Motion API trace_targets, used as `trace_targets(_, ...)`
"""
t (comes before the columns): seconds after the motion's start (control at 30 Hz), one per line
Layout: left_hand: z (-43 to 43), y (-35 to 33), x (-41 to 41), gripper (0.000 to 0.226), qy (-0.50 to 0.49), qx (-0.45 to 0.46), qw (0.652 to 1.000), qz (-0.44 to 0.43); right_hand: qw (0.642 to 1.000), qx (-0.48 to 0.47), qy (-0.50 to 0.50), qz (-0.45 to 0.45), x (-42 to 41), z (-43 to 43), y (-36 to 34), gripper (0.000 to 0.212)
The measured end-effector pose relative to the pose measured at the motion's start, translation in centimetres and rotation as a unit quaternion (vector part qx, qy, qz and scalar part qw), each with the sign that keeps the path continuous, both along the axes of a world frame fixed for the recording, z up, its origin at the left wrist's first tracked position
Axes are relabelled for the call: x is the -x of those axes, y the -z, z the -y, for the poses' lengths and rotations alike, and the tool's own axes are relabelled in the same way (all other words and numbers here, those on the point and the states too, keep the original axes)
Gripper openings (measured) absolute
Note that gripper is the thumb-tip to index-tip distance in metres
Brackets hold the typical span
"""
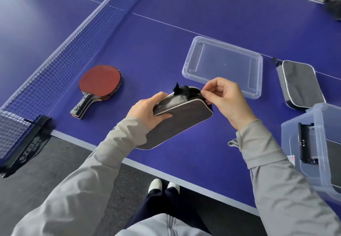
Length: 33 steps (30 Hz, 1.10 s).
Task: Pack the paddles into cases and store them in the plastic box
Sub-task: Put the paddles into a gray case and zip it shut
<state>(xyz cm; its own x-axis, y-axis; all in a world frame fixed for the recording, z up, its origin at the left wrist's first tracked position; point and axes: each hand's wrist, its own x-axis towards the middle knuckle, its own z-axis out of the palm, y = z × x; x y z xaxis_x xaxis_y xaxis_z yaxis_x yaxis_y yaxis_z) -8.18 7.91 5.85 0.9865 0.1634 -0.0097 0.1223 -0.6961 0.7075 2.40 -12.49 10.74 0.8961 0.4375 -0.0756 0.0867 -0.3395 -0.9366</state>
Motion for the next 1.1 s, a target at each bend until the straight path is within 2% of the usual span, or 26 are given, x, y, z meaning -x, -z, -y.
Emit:
trace_targets(0.2,1.0,-1.1,-0.2,0.042,-0.035,0.047,0.998,0.013,0.996,0.014,0.083,0.042,-0.5,3.0,1.9,0.015)
trace_targets(0.33,0.1,-2.2,-0.3,0.04,-0.06,0.147,0.986,0.05,0.991,0.061,0.106,0.049,-1.0,5.3,3.4,0.014)
trace_targets(0.4,-0.5,-2.7,-0.2,0.04,-0.067,0.209,0.973,0.073,0.992,0.055,0.108,0.032,-0.9,5.9,4.0,0.017)
trace_targets(0.5,-0.6,-2.6,0.0,0.037,-0.113,0.329,0.933,0.093,0.994,0.031,0.105,0.008,-0.2,5.6,4.5,0.017)
trace_targets(0.6,-0.4,-1.6,0.0,0.031,-0.172,0.41,0.89,0.102,0.996,0.022,0.083,0.001,0.5,4.8,4.8,0.015)
trace_targets(0.77,-0.6,-0.8,-0.5,0.021,-0.281,0.472,0.826,0.129,0.998,0.03,0.053,-0.001,2.2,4.2,6.0,0.019)
trace_targets(0.93,-1.1,-0.6,-1.1,0.018,-0.385,0.494,0.763,0.158,0.995,0.077,0.069,0.006,4.2,5.2,7.6,0.019)
trace_targets(1.1,0.2,-0.3,-2.1,0.02,-0.469,0.493,0.713,0.169,0.974,0.143,0.073,0.159,6.2,5.3,8.1,0.009)
